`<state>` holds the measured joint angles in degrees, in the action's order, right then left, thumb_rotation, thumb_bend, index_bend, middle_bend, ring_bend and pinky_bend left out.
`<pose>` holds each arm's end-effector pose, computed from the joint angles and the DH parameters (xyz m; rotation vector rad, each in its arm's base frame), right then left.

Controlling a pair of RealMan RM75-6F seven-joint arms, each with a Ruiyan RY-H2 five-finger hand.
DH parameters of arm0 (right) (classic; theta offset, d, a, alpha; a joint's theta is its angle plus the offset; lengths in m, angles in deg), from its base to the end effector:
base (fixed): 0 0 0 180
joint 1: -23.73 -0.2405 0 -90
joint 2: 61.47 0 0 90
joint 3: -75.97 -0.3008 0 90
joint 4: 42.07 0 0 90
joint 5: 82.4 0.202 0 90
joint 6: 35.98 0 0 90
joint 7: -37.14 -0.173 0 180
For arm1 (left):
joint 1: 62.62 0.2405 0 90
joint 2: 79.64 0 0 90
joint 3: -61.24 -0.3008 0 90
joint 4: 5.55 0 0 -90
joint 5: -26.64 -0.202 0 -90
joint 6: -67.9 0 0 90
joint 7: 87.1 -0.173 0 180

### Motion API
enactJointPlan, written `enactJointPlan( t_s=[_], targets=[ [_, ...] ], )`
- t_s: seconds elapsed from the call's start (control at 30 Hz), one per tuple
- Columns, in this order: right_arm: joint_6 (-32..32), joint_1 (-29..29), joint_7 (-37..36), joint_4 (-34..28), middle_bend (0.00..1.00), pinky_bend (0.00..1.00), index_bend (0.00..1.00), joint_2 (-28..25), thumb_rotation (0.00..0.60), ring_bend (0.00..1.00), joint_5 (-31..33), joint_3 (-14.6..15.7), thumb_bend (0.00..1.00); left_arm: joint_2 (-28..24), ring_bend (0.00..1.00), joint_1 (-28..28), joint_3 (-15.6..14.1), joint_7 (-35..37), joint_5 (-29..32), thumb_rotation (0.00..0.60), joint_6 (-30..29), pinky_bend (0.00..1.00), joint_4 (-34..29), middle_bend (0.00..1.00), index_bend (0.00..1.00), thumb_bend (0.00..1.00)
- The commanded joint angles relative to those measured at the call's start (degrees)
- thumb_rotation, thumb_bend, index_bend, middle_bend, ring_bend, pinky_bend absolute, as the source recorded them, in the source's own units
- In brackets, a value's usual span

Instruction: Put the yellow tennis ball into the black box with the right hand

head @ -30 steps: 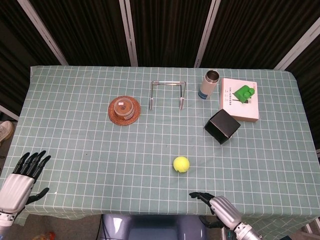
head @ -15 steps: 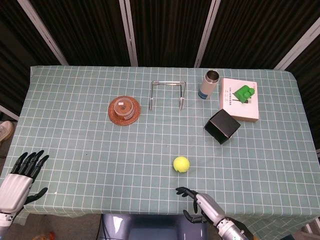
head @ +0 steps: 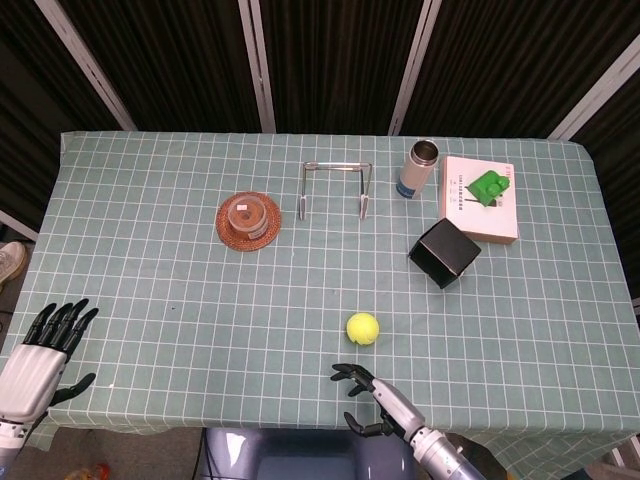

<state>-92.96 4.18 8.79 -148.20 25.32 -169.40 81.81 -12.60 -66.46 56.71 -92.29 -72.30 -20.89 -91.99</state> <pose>-0.1898 -0.1894 -0.0464 1.5592 -2.2026 1.2793 -0.3387 0.1771 0.1500 -1.6480 -0.7580 -0.8701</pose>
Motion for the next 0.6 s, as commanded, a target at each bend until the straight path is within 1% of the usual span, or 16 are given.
enactJointPlan(
  t_s=[0.03,0.23,0.33,0.47,0.6],
  targets=[
    [1.5,-0.9,-5.2,1.1,0.18,0.17,0.07,1.2,0.6,0.01,0.9,-1.0,0.51,0.0,0.03,-0.2,0.0,0.0,0.2,0.6,0.4,0.02,-0.1,0.0,0.0,0.14],
    [2.7,-2.1,-11.9,3.6,0.16,0.17,0.06,1.9,0.6,0.0,0.4,-1.9,0.52,0.1,0.03,-0.4,0.3,-0.1,0.8,0.6,1.0,0.02,-0.1,0.0,0.0,0.14],
    [3.6,-2.8,-14.5,4.5,0.15,0.15,0.06,1.8,0.6,0.0,0.1,-1.9,0.51,0.1,0.03,-0.5,0.3,-0.2,1.0,0.6,1.4,0.02,-0.1,0.0,0.0,0.14],
    [5.2,-4.0,-19.3,5.6,0.14,0.15,0.06,1.4,0.6,0.0,-0.6,-1.9,0.52,0.3,0.03,-0.8,0.4,-0.6,1.5,0.6,2.3,0.02,-0.1,0.0,0.0,0.14],
    [5.4,-5.0,-22.7,7.3,0.14,0.15,0.06,1.2,0.6,0.0,-1.9,-2.0,0.52,0.5,0.03,-1.0,0.6,-1.2,2.1,0.6,3.0,0.02,-0.3,0.0,0.0,0.14]
  ],
)
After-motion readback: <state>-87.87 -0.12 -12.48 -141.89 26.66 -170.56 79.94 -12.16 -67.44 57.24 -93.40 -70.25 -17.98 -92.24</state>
